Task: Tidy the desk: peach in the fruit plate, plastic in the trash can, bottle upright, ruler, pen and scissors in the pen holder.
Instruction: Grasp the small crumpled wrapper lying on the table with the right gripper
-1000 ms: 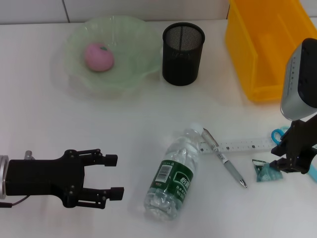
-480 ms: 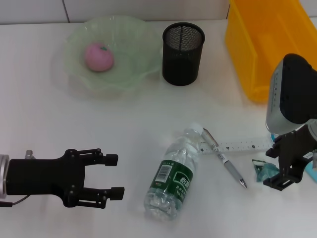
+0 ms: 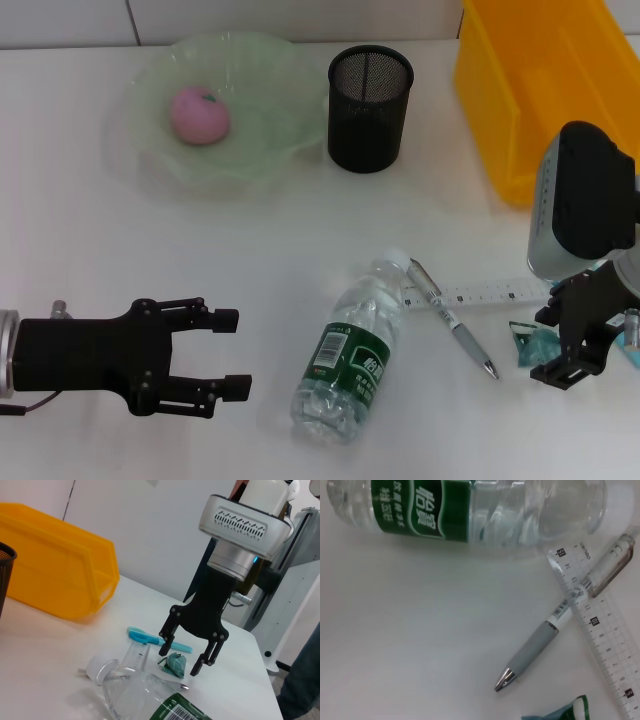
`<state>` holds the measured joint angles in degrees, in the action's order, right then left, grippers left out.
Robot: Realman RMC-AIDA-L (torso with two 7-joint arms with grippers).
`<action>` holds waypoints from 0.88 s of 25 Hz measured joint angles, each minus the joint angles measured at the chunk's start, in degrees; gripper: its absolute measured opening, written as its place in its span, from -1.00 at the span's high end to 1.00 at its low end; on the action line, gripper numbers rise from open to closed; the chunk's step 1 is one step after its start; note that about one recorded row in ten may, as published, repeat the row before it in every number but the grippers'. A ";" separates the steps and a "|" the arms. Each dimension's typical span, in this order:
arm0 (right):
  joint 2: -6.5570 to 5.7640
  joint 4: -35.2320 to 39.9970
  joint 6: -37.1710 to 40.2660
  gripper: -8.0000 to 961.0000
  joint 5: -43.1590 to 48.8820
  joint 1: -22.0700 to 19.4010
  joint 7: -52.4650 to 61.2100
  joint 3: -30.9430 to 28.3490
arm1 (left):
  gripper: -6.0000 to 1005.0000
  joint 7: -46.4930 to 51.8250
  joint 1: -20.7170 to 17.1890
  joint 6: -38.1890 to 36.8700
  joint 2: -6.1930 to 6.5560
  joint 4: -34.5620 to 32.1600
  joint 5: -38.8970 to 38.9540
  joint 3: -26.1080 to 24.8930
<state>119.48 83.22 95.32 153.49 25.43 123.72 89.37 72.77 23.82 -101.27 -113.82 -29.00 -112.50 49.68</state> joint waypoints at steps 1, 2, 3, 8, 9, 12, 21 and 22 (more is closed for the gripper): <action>0.00 -0.16 -0.06 -0.41 0.16 0.00 0.04 0.22 | -0.67 0.00 0.00 0.05 -0.03 0.00 0.00 0.00; 0.01 -0.31 -0.07 -0.41 0.33 -0.01 0.07 0.38 | -0.66 0.00 0.00 0.08 -0.04 0.00 0.00 0.01; 0.02 -0.44 -0.09 -0.40 0.43 -0.01 0.08 0.49 | -0.66 0.00 0.00 0.10 -0.07 0.00 0.00 0.04; 0.05 -0.98 -0.14 -0.18 0.49 0.08 0.11 0.61 | -0.66 0.00 0.00 0.19 -0.11 0.00 0.00 0.00; 0.05 -1.01 -0.15 -0.12 0.50 0.09 0.11 0.62 | -0.66 0.00 0.00 0.20 -0.14 0.00 0.00 0.00; 0.05 -1.13 -0.46 0.08 0.50 0.08 0.12 0.64 | -0.66 0.00 0.00 0.20 -0.23 0.00 0.00 0.05; 0.06 -1.18 -0.78 0.31 0.50 -0.25 0.12 0.61 | -0.66 0.00 0.00 0.20 -0.26 0.00 0.00 0.16; 0.04 -0.64 -0.68 0.31 0.44 -0.38 0.11 0.34 | -0.66 0.00 0.00 0.20 -0.26 0.00 0.00 0.16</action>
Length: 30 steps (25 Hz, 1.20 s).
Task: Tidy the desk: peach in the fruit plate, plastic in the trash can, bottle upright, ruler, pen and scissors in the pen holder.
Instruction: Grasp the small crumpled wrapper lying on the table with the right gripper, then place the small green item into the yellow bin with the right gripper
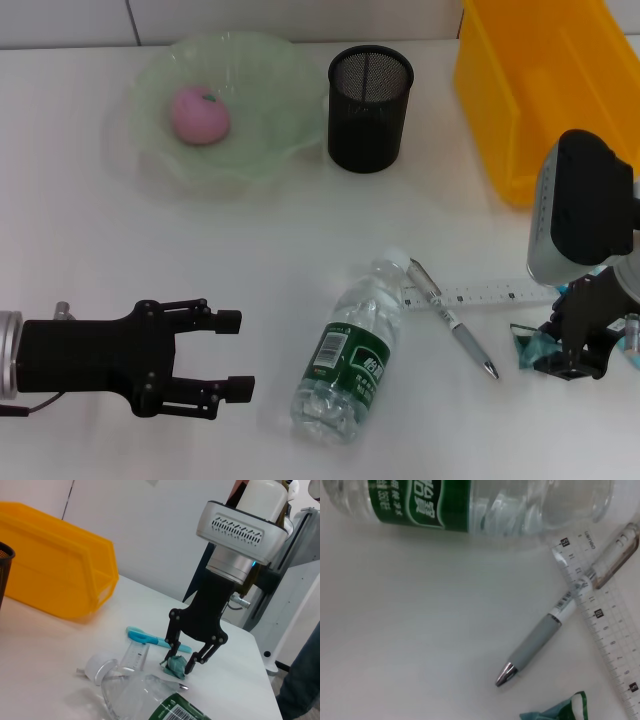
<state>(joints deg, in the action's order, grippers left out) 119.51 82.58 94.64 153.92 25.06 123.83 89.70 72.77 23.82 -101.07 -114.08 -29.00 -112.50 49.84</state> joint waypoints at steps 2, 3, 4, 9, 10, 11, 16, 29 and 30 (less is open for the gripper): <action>0.00 0.35 0.08 0.31 -0.09 -0.10 0.00 -0.16 | -0.66 0.00 -0.04 0.00 0.00 0.00 0.00 -0.01; -0.01 0.83 0.25 0.31 -0.19 -0.23 -0.03 -0.28 | -0.66 0.00 -0.06 0.00 0.00 0.00 0.00 -0.03; -0.02 1.33 0.31 0.31 -0.27 -0.38 -0.10 -0.36 | -0.66 0.00 -0.08 0.00 0.01 0.00 0.00 -0.05; -0.07 4.50 2.01 0.31 -1.57 -1.12 -1.20 -2.58 | -0.66 0.00 -0.08 0.00 0.15 0.00 0.00 -0.09; -0.12 6.06 3.26 0.31 -3.61 -1.36 -2.75 -5.52 | -0.66 0.00 -0.07 0.00 0.16 0.00 0.00 -0.09; -0.12 6.06 3.26 0.31 -3.61 -1.36 -2.75 -5.52 | -0.66 0.00 -0.06 -0.02 0.17 0.00 0.00 -0.09; -0.24 11.27 5.25 0.31 -9.63 -1.30 -5.24 -18.61 | -0.66 0.00 -0.02 -0.28 0.23 0.00 0.00 -0.10; -0.21 3.64 -21.83 0.31 -11.28 1.87 5.96 -29.53 | -0.65 0.05 0.17 -0.25 0.26 0.00 0.00 -0.13; -0.21 1.40 -24.31 0.31 -10.73 2.43 6.57 -28.60 | -0.65 0.05 0.18 -0.24 0.26 0.00 0.00 -0.12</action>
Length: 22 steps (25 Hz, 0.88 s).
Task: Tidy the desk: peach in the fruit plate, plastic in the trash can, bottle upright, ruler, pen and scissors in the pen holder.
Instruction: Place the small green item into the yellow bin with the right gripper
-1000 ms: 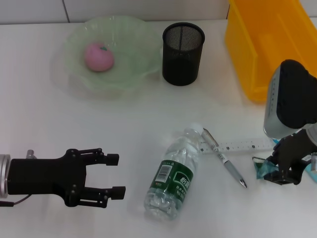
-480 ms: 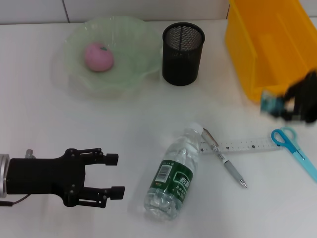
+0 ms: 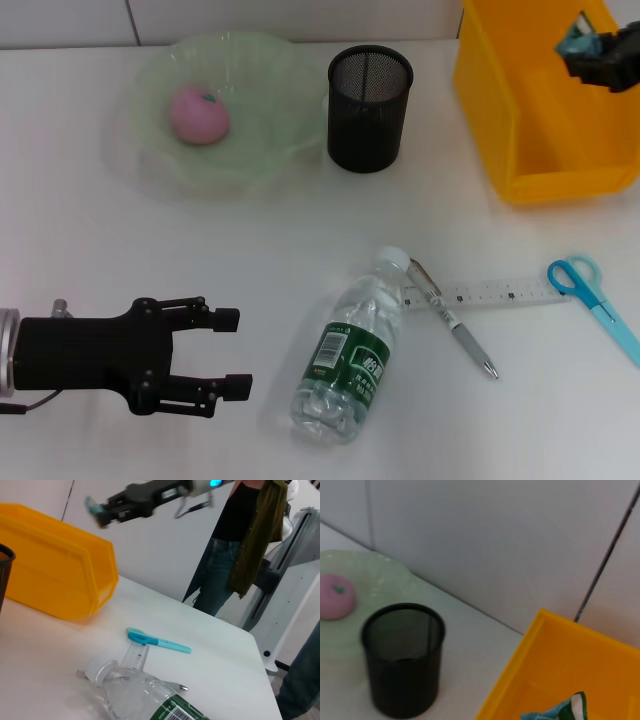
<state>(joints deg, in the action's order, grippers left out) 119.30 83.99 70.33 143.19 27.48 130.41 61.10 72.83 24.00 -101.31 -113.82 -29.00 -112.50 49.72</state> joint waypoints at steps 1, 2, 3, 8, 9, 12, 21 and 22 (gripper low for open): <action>0.01 -4.94 -4.43 0.31 0.37 1.46 0.72 1.66 | -0.65 0.01 0.02 0.02 0.00 0.00 0.00 0.01; 0.01 -4.94 -4.43 0.31 0.37 1.46 0.72 1.66 | -0.65 0.01 0.03 0.02 0.00 0.00 0.00 0.01; 0.01 -7.27 -6.31 0.31 0.38 2.18 0.83 2.15 | -0.65 0.02 0.06 0.02 0.00 0.00 0.00 -0.01; 0.04 -16.50 -12.39 0.31 0.38 5.33 0.90 3.76 | -0.65 0.10 0.08 -0.01 0.00 0.00 0.00 -0.13; 0.05 -17.70 -13.23 0.31 0.38 5.76 0.92 3.84 | -0.65 0.11 0.08 -0.01 0.00 0.00 0.00 -0.14; 0.14 -19.53 -14.77 0.25 0.38 6.36 0.93 4.16 | -0.65 0.12 0.07 -0.03 0.02 0.00 0.00 -0.19; 0.12 -19.64 -15.16 -0.39 0.38 6.43 1.35 5.16 | -0.65 0.13 0.02 0.03 0.09 0.00 0.00 -0.24; 0.09 -19.48 -15.14 -0.48 0.38 6.37 1.37 5.17 | -0.65 0.13 0.04 0.03 0.09 0.00 0.00 -0.24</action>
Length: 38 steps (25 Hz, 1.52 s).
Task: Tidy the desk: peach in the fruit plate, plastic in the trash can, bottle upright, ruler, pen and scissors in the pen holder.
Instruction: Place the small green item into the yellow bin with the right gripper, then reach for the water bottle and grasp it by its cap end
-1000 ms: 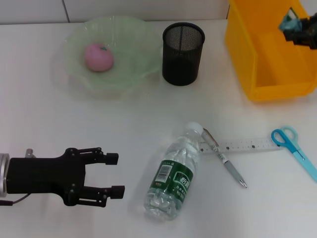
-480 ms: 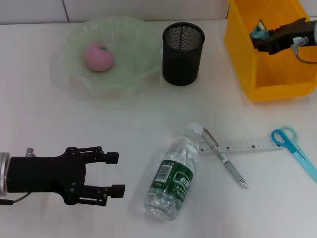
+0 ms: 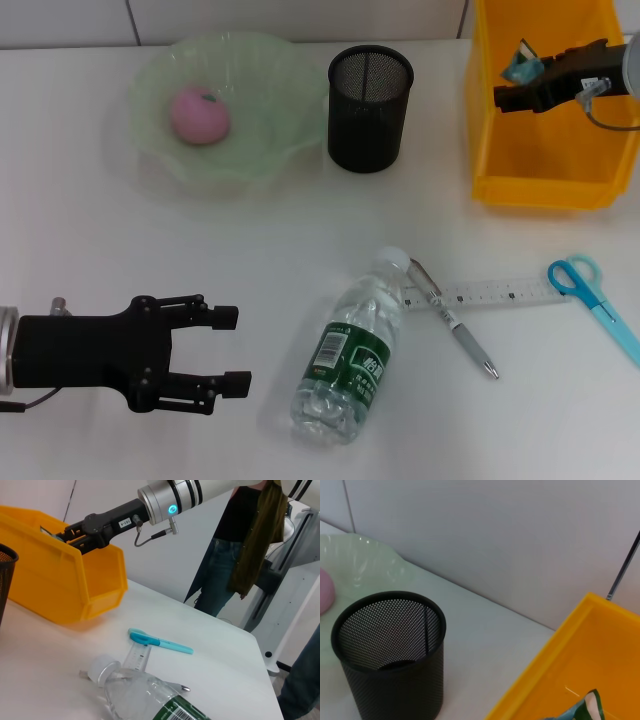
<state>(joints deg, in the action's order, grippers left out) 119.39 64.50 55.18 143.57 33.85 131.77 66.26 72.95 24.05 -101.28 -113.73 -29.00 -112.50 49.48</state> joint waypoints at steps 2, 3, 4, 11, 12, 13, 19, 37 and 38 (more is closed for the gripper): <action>-0.03 0.55 0.03 -0.48 0.00 -0.31 0.01 -0.04 | -0.65 0.00 0.05 -0.01 0.00 0.00 0.00 0.00; -0.04 0.87 0.04 -0.49 0.00 -0.47 0.01 -0.15 | -0.64 0.00 0.05 -0.01 0.00 0.00 0.00 0.00; -0.04 1.35 0.07 -0.49 -0.01 -0.74 0.03 -0.31 | -0.64 0.00 0.05 -0.01 0.00 0.00 0.00 0.00; -0.11 7.78 -1.53 -0.49 -3.70 -5.58 0.21 -0.40 | -0.64 0.17 -0.05 -0.16 0.01 0.00 0.00 0.00; -0.21 8.24 -1.60 -0.49 -4.00 -6.07 0.15 -0.33 | -0.64 0.18 -0.08 -0.16 0.03 0.00 0.00 0.00; -0.22 8.53 -1.59 -0.49 -3.86 -6.38 0.13 -0.30 | -0.64 0.18 -0.08 -0.16 0.03 0.00 0.00 0.00; -0.01 9.82 -3.41 -0.49 -2.55 -8.40 0.45 -0.31 | -0.64 0.26 0.07 -0.04 0.09 0.00 0.00 0.18; -0.07 13.59 -7.96 -0.49 -6.33 -14.11 -0.42 -0.06 | -0.64 0.45 0.76 0.21 0.02 0.00 -0.03 0.38; -0.09 13.81 -7.73 -0.49 -7.23 -14.33 -0.59 -0.03 | -0.64 0.49 0.73 0.17 0.03 0.00 -0.05 0.27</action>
<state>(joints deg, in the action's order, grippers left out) 119.30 78.31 47.45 136.34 19.52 131.19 66.23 73.44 24.78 -101.12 -113.70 -29.00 -112.55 49.74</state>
